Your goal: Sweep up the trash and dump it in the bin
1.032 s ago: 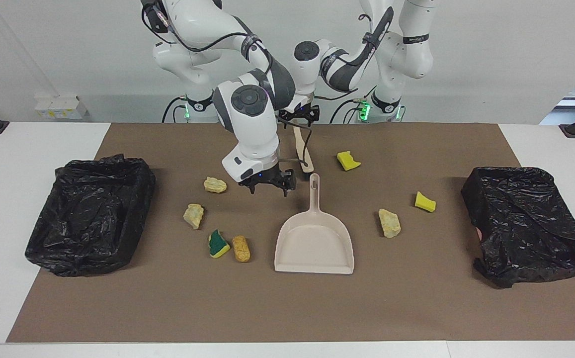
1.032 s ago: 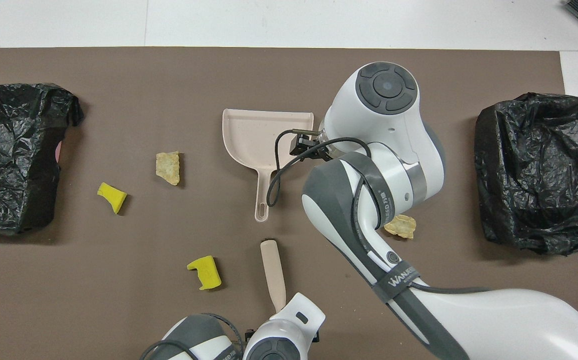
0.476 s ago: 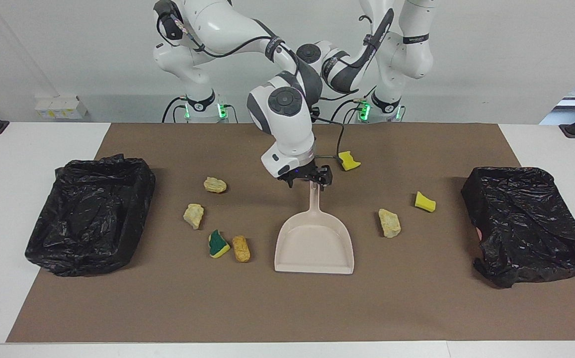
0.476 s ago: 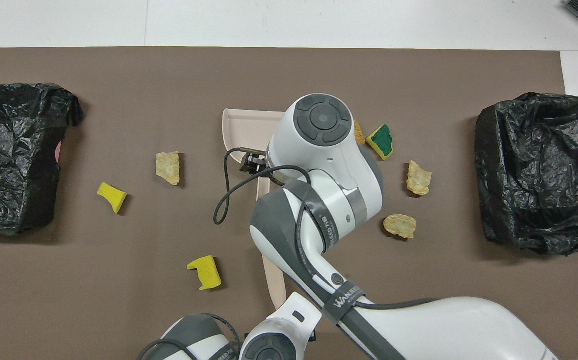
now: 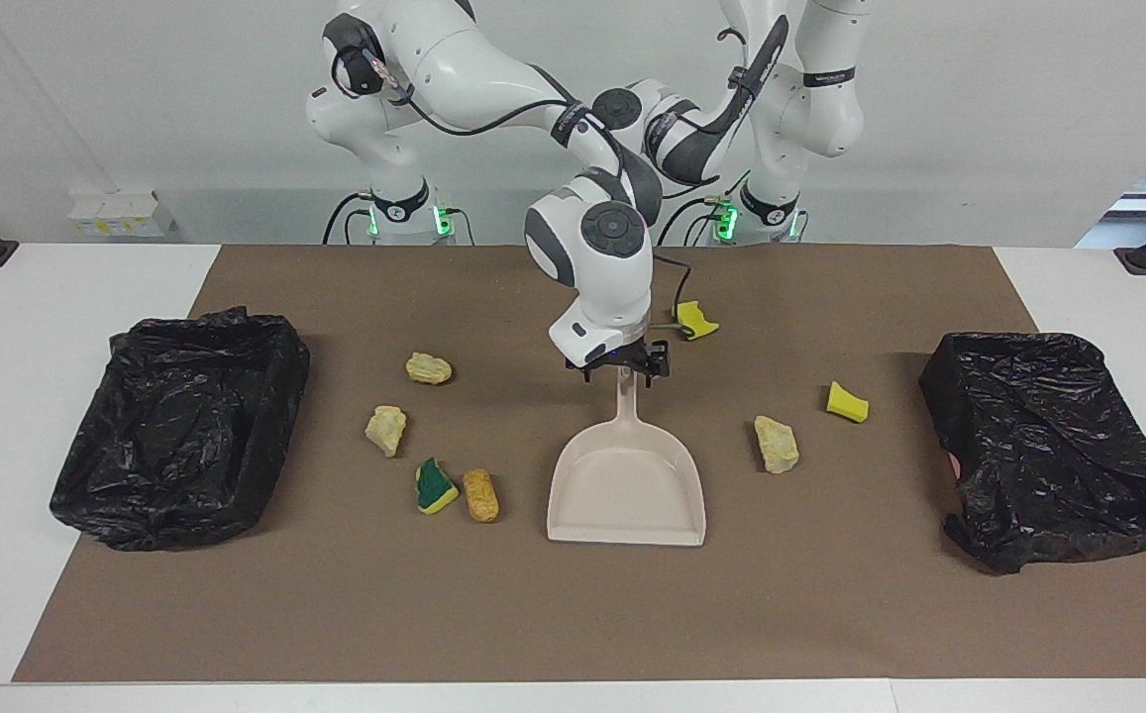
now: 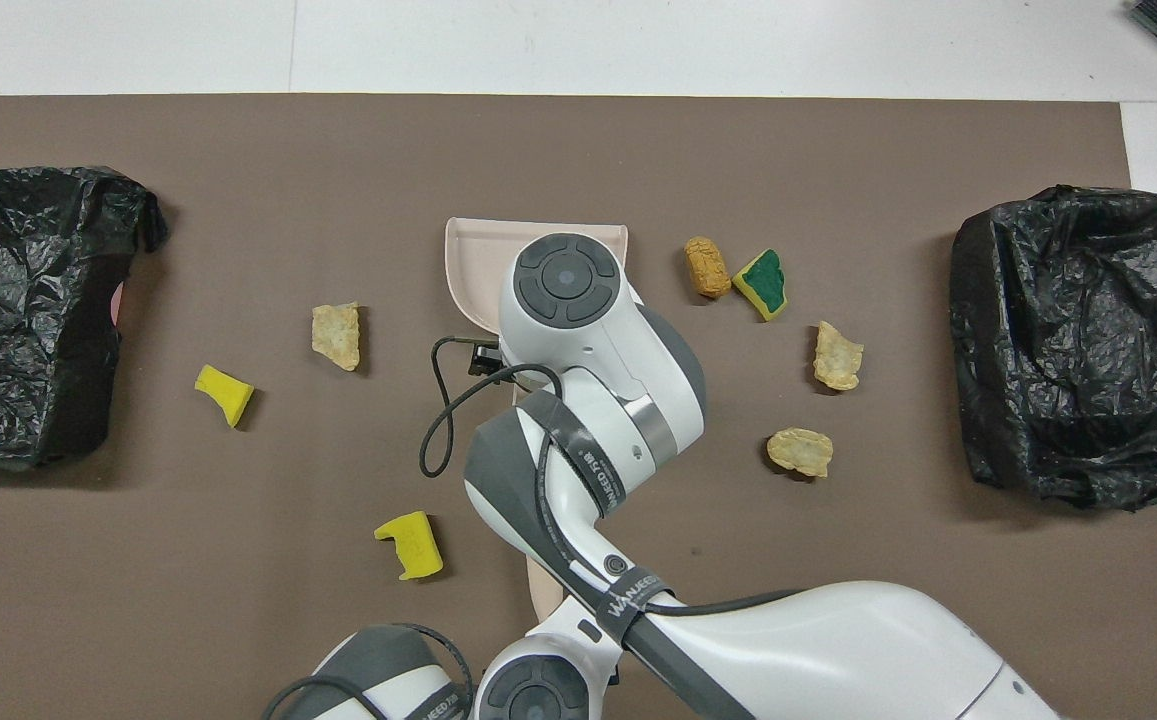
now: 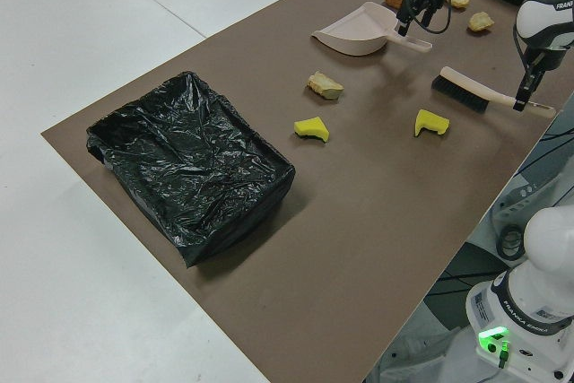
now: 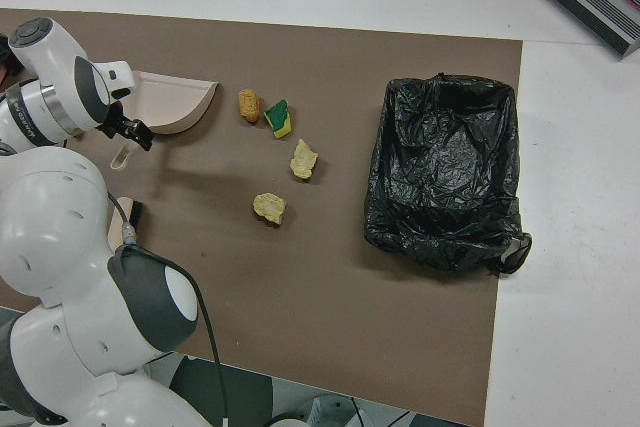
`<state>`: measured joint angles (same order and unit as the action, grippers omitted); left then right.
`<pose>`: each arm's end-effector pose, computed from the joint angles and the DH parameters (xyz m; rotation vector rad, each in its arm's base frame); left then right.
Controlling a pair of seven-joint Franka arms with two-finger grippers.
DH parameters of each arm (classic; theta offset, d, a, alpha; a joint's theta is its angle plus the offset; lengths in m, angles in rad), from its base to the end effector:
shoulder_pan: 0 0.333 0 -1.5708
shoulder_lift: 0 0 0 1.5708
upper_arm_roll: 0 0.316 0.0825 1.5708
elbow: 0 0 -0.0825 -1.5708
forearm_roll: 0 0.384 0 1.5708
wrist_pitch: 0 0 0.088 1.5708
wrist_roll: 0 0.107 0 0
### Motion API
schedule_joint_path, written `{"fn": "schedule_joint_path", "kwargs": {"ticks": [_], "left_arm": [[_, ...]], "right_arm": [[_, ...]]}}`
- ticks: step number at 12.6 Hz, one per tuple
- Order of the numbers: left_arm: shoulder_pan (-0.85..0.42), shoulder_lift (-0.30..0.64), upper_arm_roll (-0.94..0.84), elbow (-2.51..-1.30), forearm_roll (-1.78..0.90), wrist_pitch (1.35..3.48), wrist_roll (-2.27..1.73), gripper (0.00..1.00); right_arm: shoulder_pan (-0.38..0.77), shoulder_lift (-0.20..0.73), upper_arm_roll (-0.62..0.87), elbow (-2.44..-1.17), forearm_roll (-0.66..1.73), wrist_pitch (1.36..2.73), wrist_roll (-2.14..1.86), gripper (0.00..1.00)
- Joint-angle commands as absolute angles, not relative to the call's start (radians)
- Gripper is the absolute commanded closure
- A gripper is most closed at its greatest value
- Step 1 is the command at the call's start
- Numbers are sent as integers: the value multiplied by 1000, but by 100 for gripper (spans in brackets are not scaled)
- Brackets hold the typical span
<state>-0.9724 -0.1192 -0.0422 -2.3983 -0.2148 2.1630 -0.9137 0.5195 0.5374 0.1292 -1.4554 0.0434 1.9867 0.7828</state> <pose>0.2385 -0.3996 0.3535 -3.1251 -0.0473 0.3169 0.5686 0.4150 0.3754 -3.0503 0.2594 0.1086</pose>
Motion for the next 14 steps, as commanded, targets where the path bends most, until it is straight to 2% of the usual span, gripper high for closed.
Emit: {"fn": "schedule_joint_path", "kwargs": {"ticks": [1,4,6,9,10,12,14], "left_arm": [[-943,-165,-32,-2376,-201,2039,-893,100],[-879,-264,-35,-2379,-98,1828,-891,100],[-826,-293,-34,-2378,-49,1746,-888,100],[-674,-348,-34,-2375,32,1689,-852,100],[-631,-347,-34,-2369,58,1689,-823,100],[-530,-330,-34,-2358,100,1700,-767,100],[-407,-296,-34,-2338,143,1724,-697,100]], "right_arm": [[518,538,130,-1454,25,2000,799,0],[518,537,130,-1459,21,2000,799,0],[522,537,130,-1459,21,2003,799,0],[525,531,130,-1491,20,2034,799,2],[526,531,132,-1493,21,2034,799,8],[537,531,130,-1493,21,2034,801,8],[566,537,127,-1502,18,2046,807,17]]}}
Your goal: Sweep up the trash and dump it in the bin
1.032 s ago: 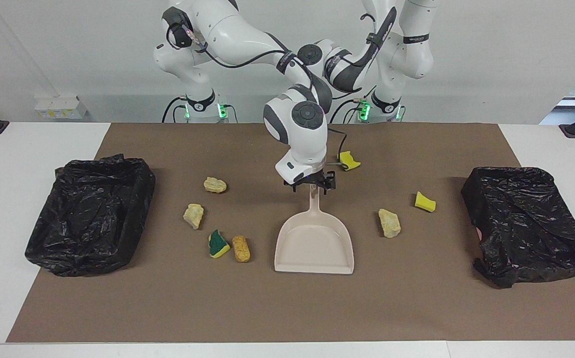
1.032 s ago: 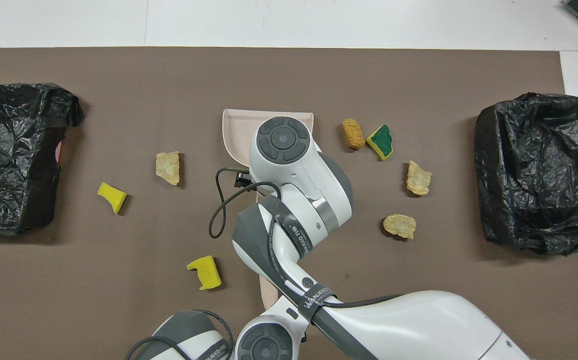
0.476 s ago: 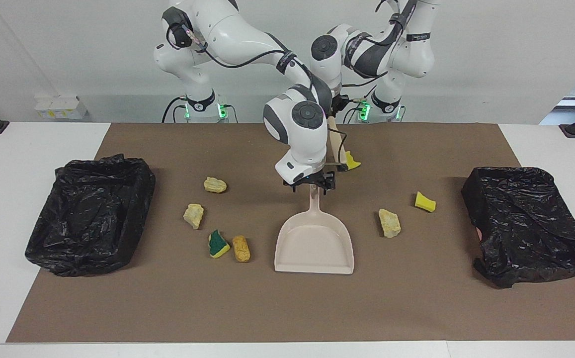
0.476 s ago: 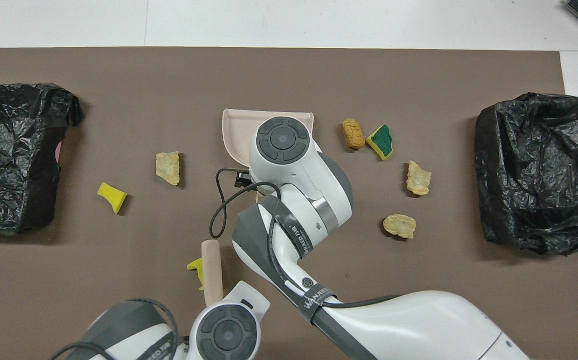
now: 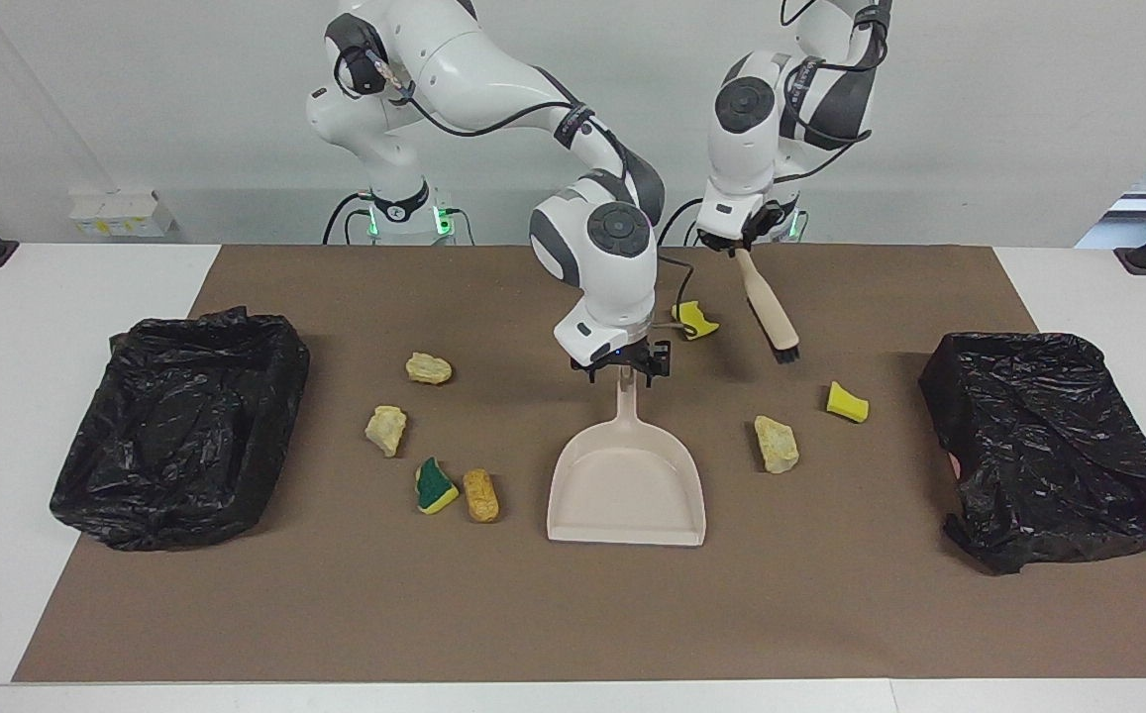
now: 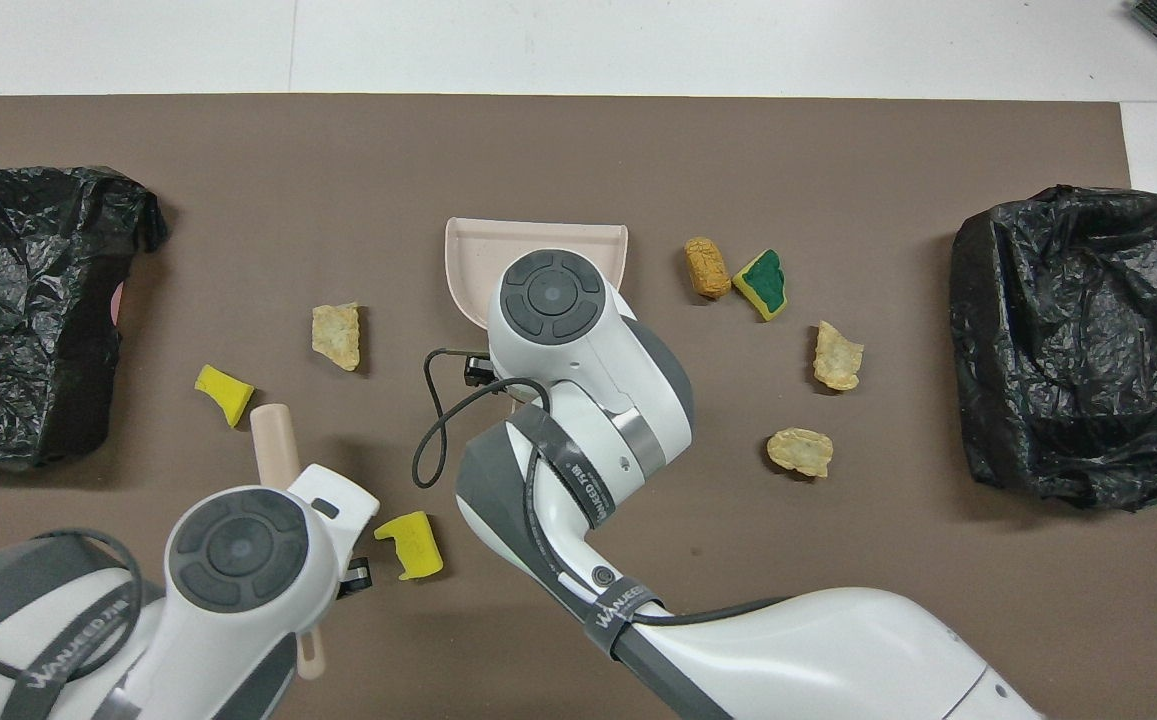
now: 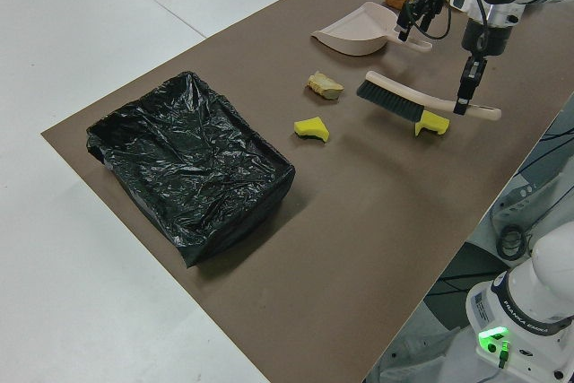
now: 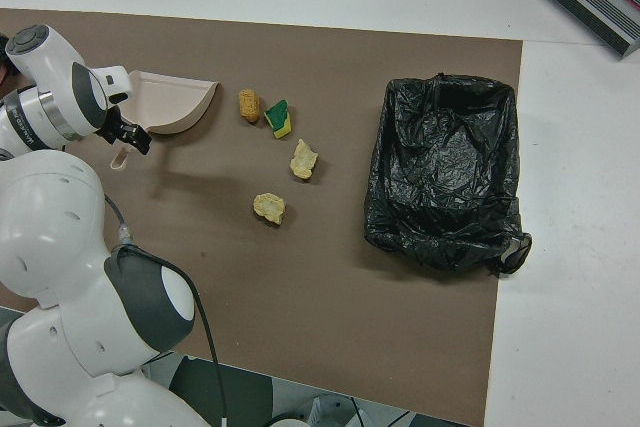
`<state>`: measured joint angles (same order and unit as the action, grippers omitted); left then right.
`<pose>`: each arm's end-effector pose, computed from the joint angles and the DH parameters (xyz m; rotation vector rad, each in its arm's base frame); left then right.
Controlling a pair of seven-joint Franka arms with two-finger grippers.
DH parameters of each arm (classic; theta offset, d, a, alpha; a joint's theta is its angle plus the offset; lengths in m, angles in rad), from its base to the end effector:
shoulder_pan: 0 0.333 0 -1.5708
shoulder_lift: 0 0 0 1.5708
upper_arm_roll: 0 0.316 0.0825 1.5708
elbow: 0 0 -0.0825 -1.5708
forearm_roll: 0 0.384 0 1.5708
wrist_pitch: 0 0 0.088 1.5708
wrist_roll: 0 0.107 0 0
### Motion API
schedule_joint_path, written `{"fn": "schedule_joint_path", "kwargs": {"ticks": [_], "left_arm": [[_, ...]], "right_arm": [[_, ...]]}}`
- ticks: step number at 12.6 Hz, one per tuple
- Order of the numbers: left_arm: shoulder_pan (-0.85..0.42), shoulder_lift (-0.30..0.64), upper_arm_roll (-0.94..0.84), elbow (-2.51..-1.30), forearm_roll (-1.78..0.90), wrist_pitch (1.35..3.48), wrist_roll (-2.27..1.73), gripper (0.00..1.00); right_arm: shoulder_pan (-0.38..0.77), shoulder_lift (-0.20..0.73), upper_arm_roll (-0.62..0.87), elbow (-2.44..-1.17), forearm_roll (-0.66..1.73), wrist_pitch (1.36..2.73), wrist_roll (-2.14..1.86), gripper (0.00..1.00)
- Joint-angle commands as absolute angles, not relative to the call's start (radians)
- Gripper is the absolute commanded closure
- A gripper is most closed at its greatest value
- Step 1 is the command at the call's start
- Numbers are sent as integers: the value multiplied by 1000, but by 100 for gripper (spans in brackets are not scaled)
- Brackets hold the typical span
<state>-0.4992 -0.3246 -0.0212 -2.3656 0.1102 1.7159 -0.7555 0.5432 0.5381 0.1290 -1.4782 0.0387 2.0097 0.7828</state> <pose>0.3578 -0.1934 0.4294 -2.8301 -0.2889 0.2793 0.5571 0.4273 0.3662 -3.0580 0.2222 0.1060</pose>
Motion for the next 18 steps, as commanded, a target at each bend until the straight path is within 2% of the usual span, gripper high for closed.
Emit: {"fn": "schedule_joint_path", "kwargs": {"ticks": [1,2,4,7,10,11,13,14,18], "left_arm": [[-359,-290,-34,-2338,149,1744,-649,100],[-319,-287,-34,-2339,153,1775,-623,100],[-255,-241,-34,-2338,169,1836,-597,100],[-164,-184,-34,-2321,219,1874,-537,100],[-155,-140,-34,-2321,218,1928,-531,100],[-159,-126,-34,-2324,218,1936,-519,100],[-173,-109,-37,-2325,189,1959,-361,100],[-175,-107,-37,-2326,164,1963,-342,100],[-236,-106,-43,-2327,135,2000,-324,100]], "right_arm": [[571,538,126,-1502,15,2043,807,20],[571,537,126,-1505,-4,2042,805,23],[569,537,127,-1509,-28,2036,804,45],[568,538,129,-1522,-69,2046,798,45],[566,538,129,-1523,-83,2060,796,45],[566,538,129,-1522,-86,2059,796,58],[566,537,129,-1514,-92,2056,795,95],[574,535,129,-1511,-103,2054,798,100],[566,496,132,-1520,-100,2030,655,100]]}}
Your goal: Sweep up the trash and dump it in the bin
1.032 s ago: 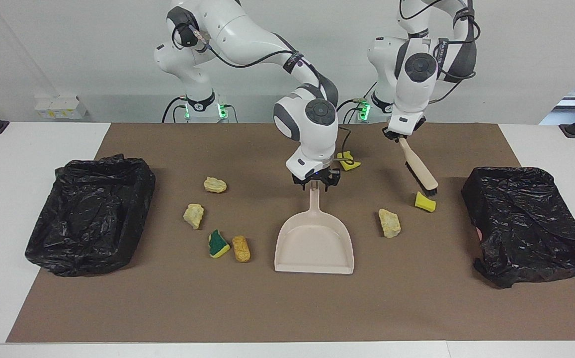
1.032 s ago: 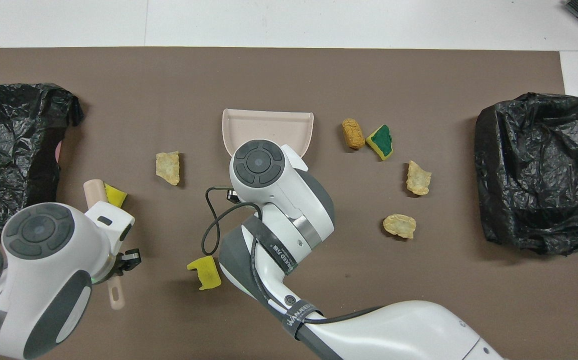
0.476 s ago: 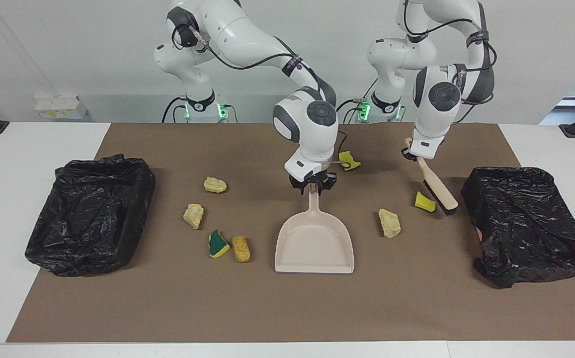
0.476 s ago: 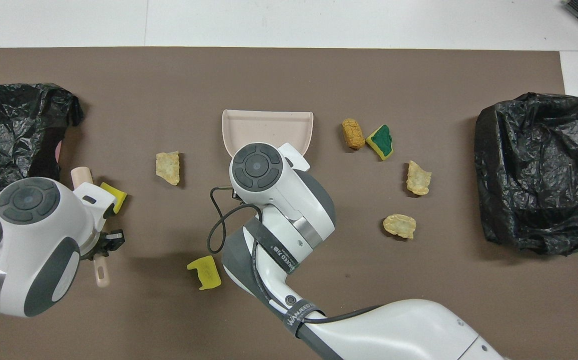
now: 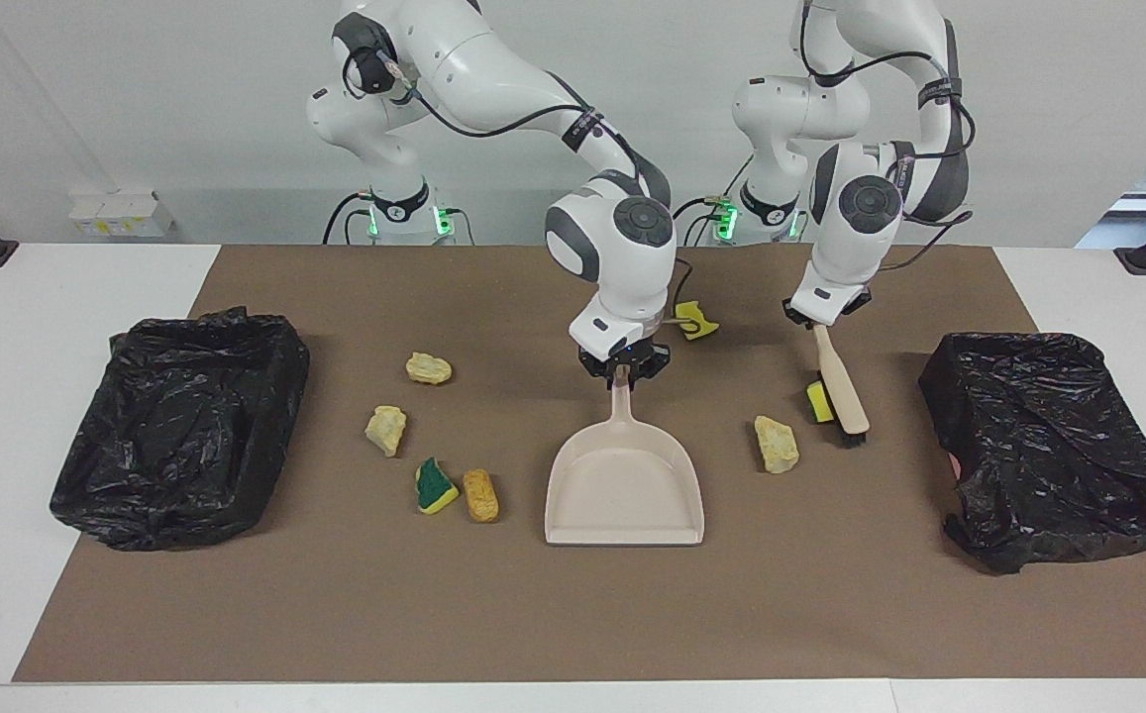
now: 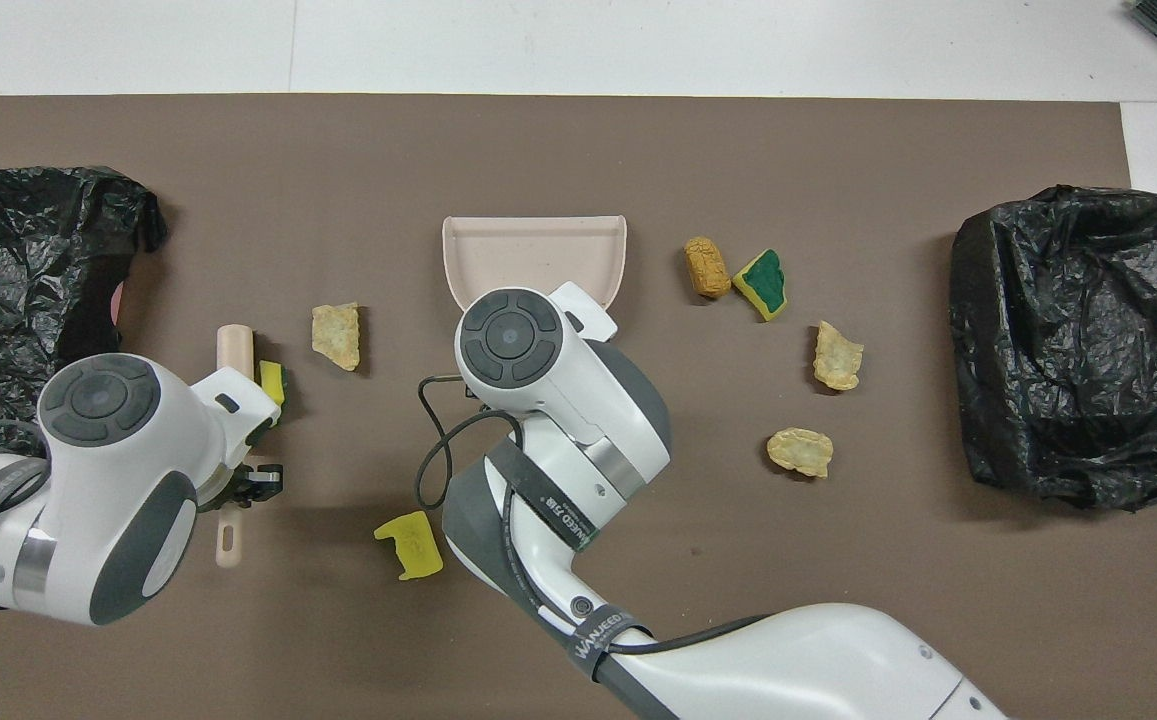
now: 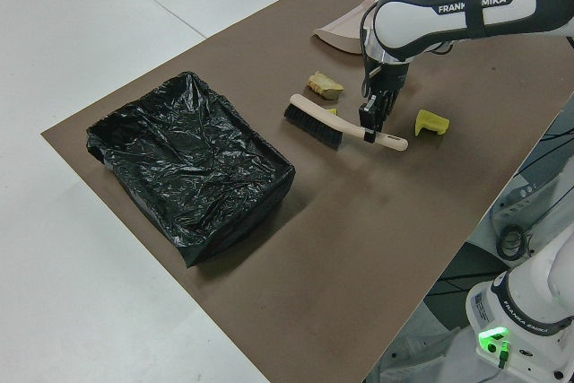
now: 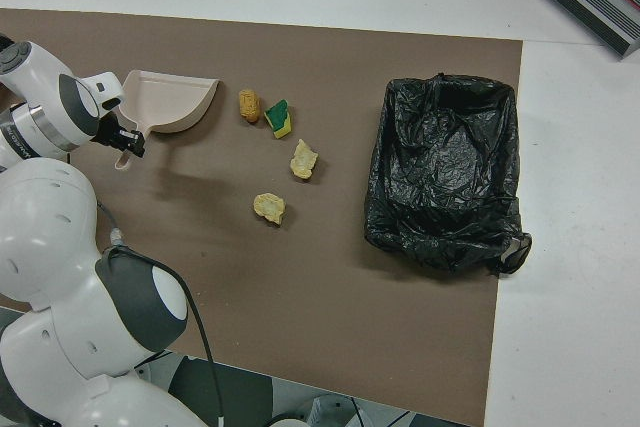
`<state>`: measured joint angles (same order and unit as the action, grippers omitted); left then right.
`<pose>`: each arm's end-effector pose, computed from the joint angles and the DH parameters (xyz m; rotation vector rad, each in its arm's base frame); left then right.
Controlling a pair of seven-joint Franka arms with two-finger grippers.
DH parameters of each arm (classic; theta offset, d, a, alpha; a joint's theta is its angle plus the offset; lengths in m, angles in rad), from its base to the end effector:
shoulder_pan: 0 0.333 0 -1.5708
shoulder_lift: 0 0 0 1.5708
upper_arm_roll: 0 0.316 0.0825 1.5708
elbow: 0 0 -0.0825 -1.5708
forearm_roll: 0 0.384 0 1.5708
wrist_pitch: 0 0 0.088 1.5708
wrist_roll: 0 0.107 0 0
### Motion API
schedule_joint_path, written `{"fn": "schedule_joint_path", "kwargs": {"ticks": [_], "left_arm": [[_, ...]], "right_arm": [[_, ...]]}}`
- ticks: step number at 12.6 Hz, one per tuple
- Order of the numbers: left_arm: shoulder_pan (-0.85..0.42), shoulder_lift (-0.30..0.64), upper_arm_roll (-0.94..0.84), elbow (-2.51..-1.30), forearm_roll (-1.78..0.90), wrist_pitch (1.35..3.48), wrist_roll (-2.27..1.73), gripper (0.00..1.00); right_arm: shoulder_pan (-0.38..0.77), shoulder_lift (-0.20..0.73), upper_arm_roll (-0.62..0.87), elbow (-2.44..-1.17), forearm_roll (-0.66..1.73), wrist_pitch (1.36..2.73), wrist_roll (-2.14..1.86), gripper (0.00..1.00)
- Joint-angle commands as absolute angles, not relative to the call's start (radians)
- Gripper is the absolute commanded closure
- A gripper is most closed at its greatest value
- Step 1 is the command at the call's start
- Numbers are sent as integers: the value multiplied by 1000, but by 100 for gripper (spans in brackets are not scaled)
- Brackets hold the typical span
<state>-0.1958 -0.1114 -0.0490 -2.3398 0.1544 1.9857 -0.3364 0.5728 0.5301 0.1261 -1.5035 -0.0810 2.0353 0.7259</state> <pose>0.4499 -0.1025 0.3624 -2.9260 -0.0190 0.2838 0.5472 0.4359 0.3617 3.1388 -0.0130 0.0166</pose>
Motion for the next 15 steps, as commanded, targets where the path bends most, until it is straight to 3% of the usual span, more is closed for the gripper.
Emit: {"fn": "schedule_joint_path", "kwargs": {"ticks": [1,6,8,11,15], "left_arm": [[-267,-106,-41,-2327,108,2009,-325,100],[-371,-104,-43,-2319,68,2037,-342,100],[-397,-110,-44,-2298,67,1946,-365,100],[-410,-142,-44,-2228,25,1791,-403,100],[-455,-224,-46,-2232,-18,1637,-633,100]], "right_arm": [[565,482,130,-1525,-98,2001,623,100],[496,356,130,-1624,-97,1902,233,100],[448,290,130,-1695,-95,1873,19,100],[384,258,130,-1703,-100,1775,-267,100],[393,206,129,-1742,-150,1709,-510,100]]}}
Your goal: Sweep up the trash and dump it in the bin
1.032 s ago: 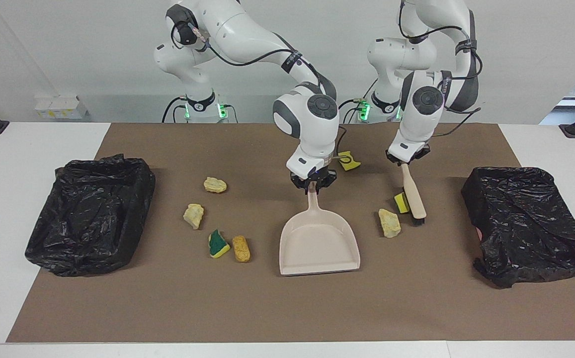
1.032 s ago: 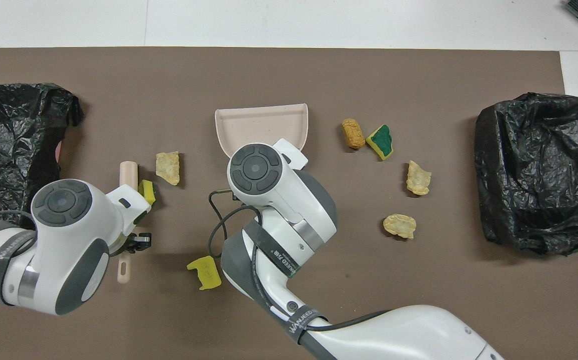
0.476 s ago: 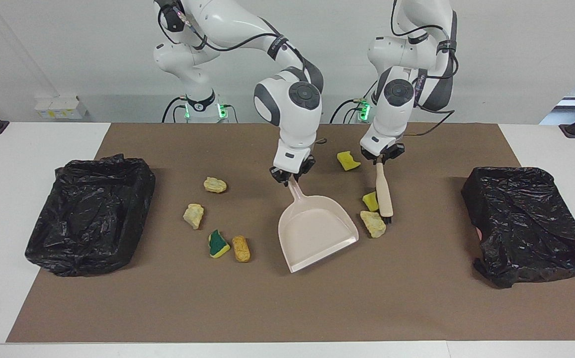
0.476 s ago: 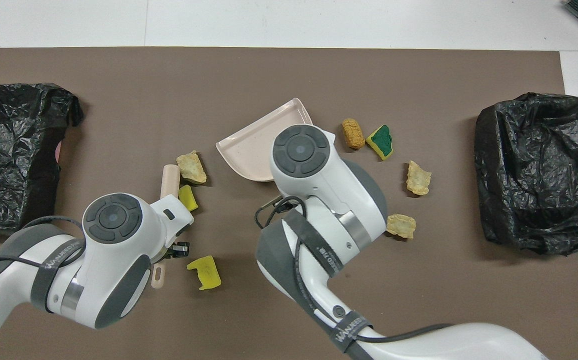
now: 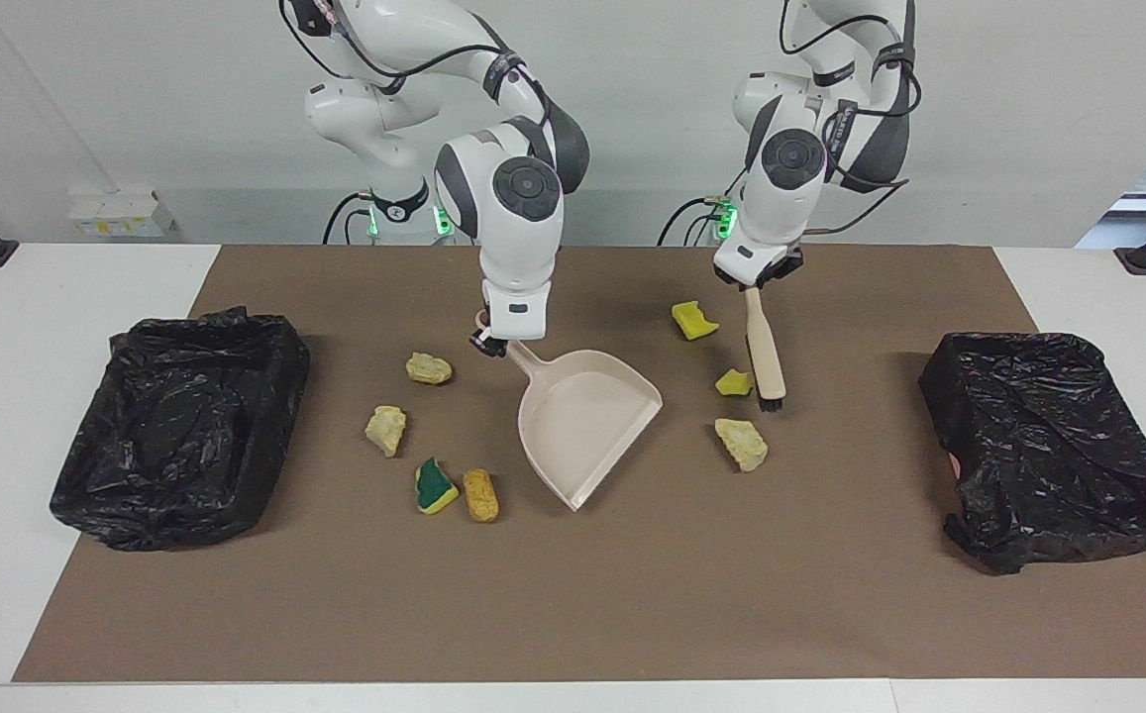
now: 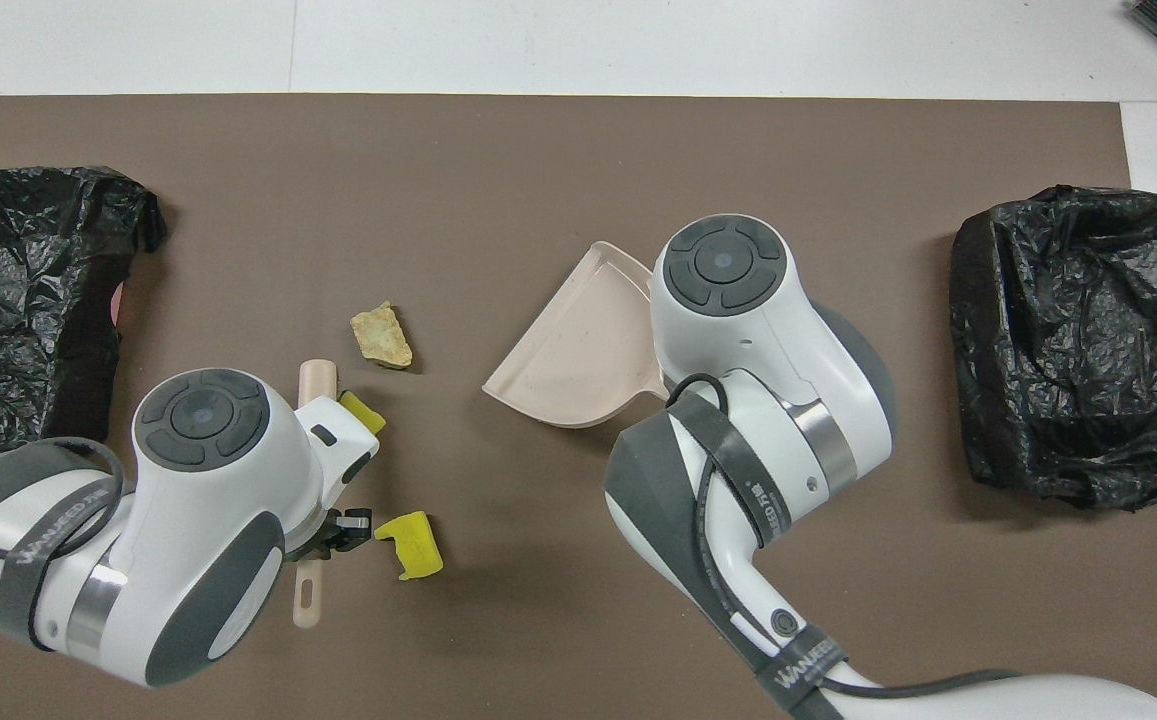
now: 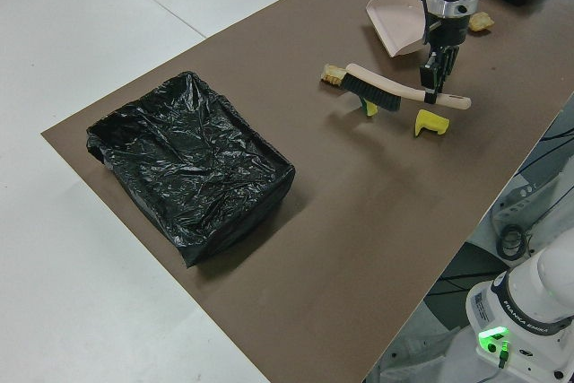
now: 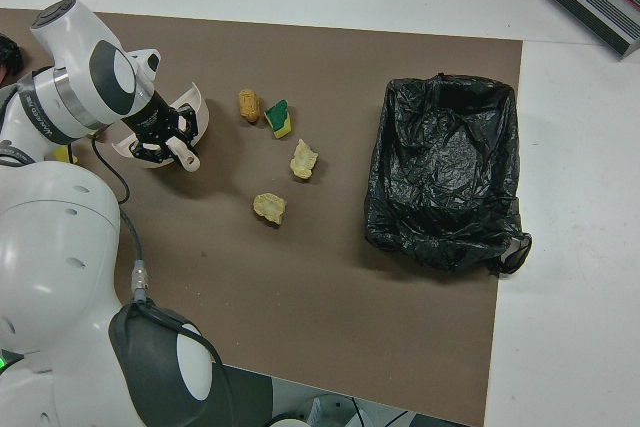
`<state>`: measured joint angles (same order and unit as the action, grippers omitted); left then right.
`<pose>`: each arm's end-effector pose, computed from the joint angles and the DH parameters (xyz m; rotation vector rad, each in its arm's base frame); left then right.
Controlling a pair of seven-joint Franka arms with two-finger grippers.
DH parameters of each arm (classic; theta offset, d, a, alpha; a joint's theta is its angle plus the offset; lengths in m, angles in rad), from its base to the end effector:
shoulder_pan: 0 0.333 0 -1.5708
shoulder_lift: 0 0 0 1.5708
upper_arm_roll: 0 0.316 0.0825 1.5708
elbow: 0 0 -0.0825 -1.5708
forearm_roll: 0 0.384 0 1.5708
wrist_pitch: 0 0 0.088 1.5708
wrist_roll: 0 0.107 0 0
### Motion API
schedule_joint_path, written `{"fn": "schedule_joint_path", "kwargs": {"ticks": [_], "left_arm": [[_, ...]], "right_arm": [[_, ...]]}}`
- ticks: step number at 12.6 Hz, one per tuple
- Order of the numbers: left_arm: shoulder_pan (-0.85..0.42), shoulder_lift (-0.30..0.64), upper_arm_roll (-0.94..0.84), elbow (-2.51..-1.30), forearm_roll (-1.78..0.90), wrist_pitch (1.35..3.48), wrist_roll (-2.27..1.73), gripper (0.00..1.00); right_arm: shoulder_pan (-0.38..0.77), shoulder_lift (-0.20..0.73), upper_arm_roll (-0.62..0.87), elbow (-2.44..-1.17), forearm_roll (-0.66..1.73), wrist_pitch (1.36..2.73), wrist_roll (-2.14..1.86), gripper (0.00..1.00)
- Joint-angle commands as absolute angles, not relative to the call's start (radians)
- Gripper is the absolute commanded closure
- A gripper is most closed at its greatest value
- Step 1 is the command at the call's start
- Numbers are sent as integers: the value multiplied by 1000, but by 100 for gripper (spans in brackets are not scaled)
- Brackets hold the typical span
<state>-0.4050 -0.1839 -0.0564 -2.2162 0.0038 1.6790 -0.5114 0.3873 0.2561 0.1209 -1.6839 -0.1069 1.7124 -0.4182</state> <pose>0.4024 -0.2003 0.4307 -2.9290 -0.0757 0.4533 0.5398 0.2830 0.4333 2.7014 1.3945 -0.3386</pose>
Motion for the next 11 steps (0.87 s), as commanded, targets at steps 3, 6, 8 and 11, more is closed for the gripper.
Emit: {"fn": "schedule_joint_path", "kwargs": {"ticks": [3,6,8,11], "left_arm": [[-498,-239,-46,-2249,-90,1644,-820,100],[-546,-282,-46,-2307,-178,1660,-1002,100],[-592,-273,-46,-2339,-227,1683,-1142,100],[-637,-270,-46,-2420,-346,1826,-1358,100]], "right_arm": [[402,143,130,-1863,-187,1764,-563,100],[379,91,129,-2017,-202,1969,-728,100],[356,97,129,-2017,-204,2009,-805,100],[363,106,130,-2019,-283,2032,-921,100]]}}
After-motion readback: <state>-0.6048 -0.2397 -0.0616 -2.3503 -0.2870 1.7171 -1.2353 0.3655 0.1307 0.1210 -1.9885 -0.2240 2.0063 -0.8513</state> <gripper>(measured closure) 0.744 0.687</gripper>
